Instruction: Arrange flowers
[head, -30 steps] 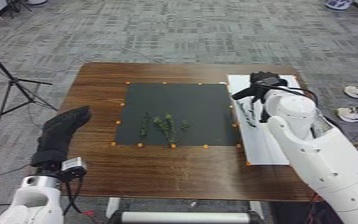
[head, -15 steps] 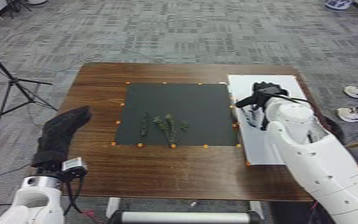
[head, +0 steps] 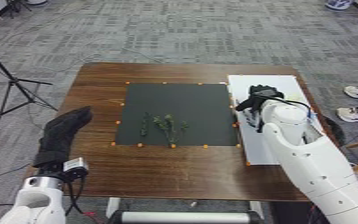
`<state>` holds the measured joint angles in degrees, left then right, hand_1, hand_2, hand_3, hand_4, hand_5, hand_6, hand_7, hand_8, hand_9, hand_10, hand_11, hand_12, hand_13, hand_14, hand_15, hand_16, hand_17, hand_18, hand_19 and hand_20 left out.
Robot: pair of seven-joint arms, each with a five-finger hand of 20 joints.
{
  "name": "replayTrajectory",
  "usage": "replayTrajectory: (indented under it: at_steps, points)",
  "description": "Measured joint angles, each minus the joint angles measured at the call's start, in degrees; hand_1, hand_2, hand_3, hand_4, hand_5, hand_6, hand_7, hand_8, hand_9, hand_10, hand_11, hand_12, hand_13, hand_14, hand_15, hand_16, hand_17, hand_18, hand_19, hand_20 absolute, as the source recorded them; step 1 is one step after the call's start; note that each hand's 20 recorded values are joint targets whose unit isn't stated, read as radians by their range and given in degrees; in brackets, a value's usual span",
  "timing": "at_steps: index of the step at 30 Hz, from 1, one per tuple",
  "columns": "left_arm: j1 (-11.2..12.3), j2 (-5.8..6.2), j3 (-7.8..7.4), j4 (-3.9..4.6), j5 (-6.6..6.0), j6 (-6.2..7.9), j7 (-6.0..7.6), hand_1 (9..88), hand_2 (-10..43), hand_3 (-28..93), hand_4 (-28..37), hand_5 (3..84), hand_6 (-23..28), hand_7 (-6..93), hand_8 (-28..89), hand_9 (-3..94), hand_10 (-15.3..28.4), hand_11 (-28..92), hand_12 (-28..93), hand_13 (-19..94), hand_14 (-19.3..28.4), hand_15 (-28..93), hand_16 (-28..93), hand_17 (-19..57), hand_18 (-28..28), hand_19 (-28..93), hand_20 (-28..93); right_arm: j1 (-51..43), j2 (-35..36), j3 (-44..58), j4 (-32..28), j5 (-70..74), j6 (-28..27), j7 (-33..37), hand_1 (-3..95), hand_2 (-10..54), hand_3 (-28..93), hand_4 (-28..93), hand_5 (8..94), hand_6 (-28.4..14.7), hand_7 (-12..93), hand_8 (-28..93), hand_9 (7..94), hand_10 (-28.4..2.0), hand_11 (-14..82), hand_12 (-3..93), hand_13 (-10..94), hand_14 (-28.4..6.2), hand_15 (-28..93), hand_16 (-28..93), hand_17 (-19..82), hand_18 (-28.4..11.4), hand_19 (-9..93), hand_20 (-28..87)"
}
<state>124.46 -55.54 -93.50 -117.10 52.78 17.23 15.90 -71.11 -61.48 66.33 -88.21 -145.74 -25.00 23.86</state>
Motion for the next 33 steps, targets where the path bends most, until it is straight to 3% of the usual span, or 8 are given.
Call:
replayTrajectory:
  at_steps: [11,12,15,18,33]
  points:
    - [-0.03,-0.03,-0.04,0.00,0.00,-0.32,-0.21,24.0,-0.9,72,-19.5,49.4,3.0,17.0,-7,47.8,12.6,20,14,36,15.4,14,2,5.0,8.9,3,15,-0.14,-0.36,-0.76,-0.41,-0.87,-0.18,1.09,34.9,-9.5,63,-13,80.0,-2.6,24,-5,93.7,-10.5,36.0,23.9,91,-3.7,62,40,55,-22.9,93,49]
    - [-0.05,-0.03,-0.04,0.00,0.00,-0.37,-0.22,24.0,-0.9,72,-19.4,49.4,3.0,17.0,-7,47.8,12.7,20,14,36,15.4,14,2,5.0,9.0,3,15,-0.14,-0.43,-0.89,-0.42,-1.05,-0.18,1.12,36.3,-9.5,64,-13,79.9,-2.5,24,-3,93.7,-10.3,36.4,23.5,91,-3.6,62,41,55,-22.7,93,49]
    - [-0.11,-0.02,-0.03,0.00,0.01,-0.50,-0.27,24.0,-0.9,72,-19.4,49.5,3.0,17.0,-7,47.8,12.7,20,14,36,15.4,14,2,5.0,9.0,3,15,-0.14,-0.68,-1.24,-0.46,-1.38,-0.18,1.38,45.4,-9.5,58,-14,80.3,-1.9,23,18,93.7,-9.8,37.9,22.9,92,-3.1,62,41,56,-22.3,93,49]
    - [-0.22,-0.02,-0.03,0.01,0.02,-0.65,-0.44,24.0,-0.9,71,-19.3,49.4,3.0,17.0,-7,47.6,12.7,20,14,36,15.4,14,2,5.0,9.0,3,15,-0.17,-0.93,-1.62,-0.56,-1.08,-0.17,2.09,51.3,-9.5,53,-13,81.4,-1.2,22,23,93.7,-9.3,39.2,22.9,92,-2.8,62,41,57,-22.1,93,50]
    - [-0.45,0.02,0.00,0.05,0.01,-0.90,-0.72,24.2,-0.9,71,-19.2,49.4,3.1,16.9,-7,47.6,12.7,20,14,36,15.4,14,2,5.0,9.0,3,15,-1.18,-0.61,-1.91,-1.24,5.21,3.74,3.75,51.6,-9.5,63,-10,81.9,1.7,31,26,93.7,-7.7,47.6,23.6,91,-2.7,70,43,58,-22.3,93,57]
